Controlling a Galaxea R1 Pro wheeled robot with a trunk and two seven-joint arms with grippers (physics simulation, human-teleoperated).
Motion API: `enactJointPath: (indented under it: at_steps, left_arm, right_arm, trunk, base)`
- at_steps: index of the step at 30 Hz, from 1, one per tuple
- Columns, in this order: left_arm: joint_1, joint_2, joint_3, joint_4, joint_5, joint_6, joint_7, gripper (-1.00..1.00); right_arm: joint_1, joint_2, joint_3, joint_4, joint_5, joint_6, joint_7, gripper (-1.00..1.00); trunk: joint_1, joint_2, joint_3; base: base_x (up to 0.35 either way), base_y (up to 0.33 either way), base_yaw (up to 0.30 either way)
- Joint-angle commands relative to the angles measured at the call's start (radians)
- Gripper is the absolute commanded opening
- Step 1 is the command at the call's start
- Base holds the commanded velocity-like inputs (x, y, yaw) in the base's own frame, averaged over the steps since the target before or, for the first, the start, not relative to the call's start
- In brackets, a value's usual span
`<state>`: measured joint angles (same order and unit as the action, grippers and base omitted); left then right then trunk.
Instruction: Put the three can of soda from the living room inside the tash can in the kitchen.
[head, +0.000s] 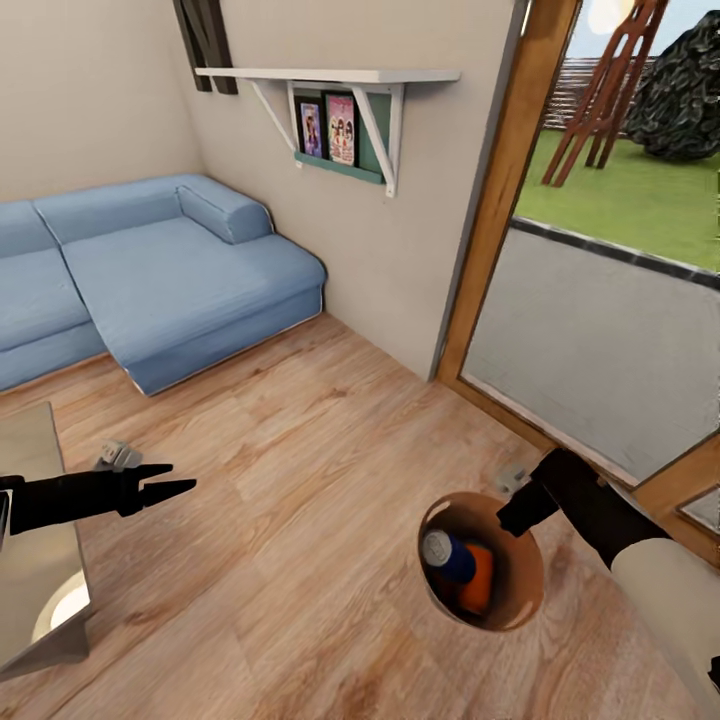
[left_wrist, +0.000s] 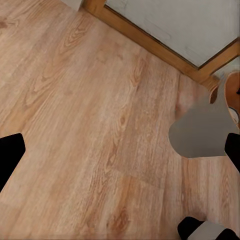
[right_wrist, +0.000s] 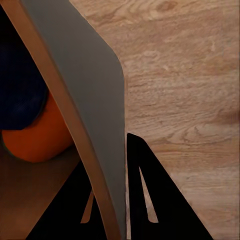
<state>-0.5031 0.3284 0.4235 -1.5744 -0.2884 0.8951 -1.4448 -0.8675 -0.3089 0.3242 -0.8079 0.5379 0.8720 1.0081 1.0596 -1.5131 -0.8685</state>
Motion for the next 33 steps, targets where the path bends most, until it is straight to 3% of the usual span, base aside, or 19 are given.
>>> enactJointPath:
  at_steps: [1, 5, 6, 11, 23, 29, 33]
  left_arm:
    - [0.0, 0.0, 0.0, 0.0, 0.0, 0.0, 0.0, 1.0]
    - [0.001, 0.0, 0.0, 0.0, 0.0, -0.001, 0.0, 1.0]
    - [0.001, 0.0, 0.0, 0.0, 0.0, -0.001, 0.0, 1.0]
    - [0.001, -0.001, 0.0, 0.001, 0.0, -0.001, 0.001, 1.0]
    - [0.019, -0.004, 0.0, 0.002, -0.001, -0.001, 0.096, 1.0]
    - [0.02, -0.011, 0.0, 0.002, -0.003, 0.001, 0.104, 1.0]
    - [0.02, -0.016, 0.0, 0.002, -0.003, 0.001, 0.114, 1.0]
  right_arm:
    - [0.005, -0.005, -0.002, -0.002, -0.022, 0.01, 0.008, -1.0]
    - [0.03, -0.041, -0.002, -0.016, -0.021, -0.006, 0.021, -1.0]
    - [0.035, -0.064, -0.002, -0.022, -0.022, -0.009, 0.025, -1.0]
    - [0.04, -0.1, -0.005, -0.027, -0.024, -0.012, 0.03, -1.0]
    - [0.041, -0.112, -0.01, -0.027, -0.028, -0.013, 0.03, -1.0]
    - [0.041, -0.109, -0.014, -0.027, -0.033, -0.012, 0.03, -1.0]
    - [0.041, -0.11, -0.014, -0.026, -0.035, -0.011, 0.03, -1.0]
  trunk:
    - [0.0, 0.0, 0.0]
    - [0.0, 0.0, 0.001]
    - [0.0, 0.0, 0.001]
    - [0.0, 0.0, 0.001]
    - [0.0, 0.0, 0.001]
    - [0.0, 0.0, 0.001]
    - [0.015, -0.028, -0.012]
  base:
    - [-0.028, 0.005, -0.084]
    - [-0.011, 0.002, -0.037]
    - [-0.004, 0.001, -0.012]
    - [-0.002, 0.0, -0.005]
    - [0.0, 0.0, 0.0]
    - [0.0, 0.0, 0.0]
    - [0.0, 0.0, 0.0]
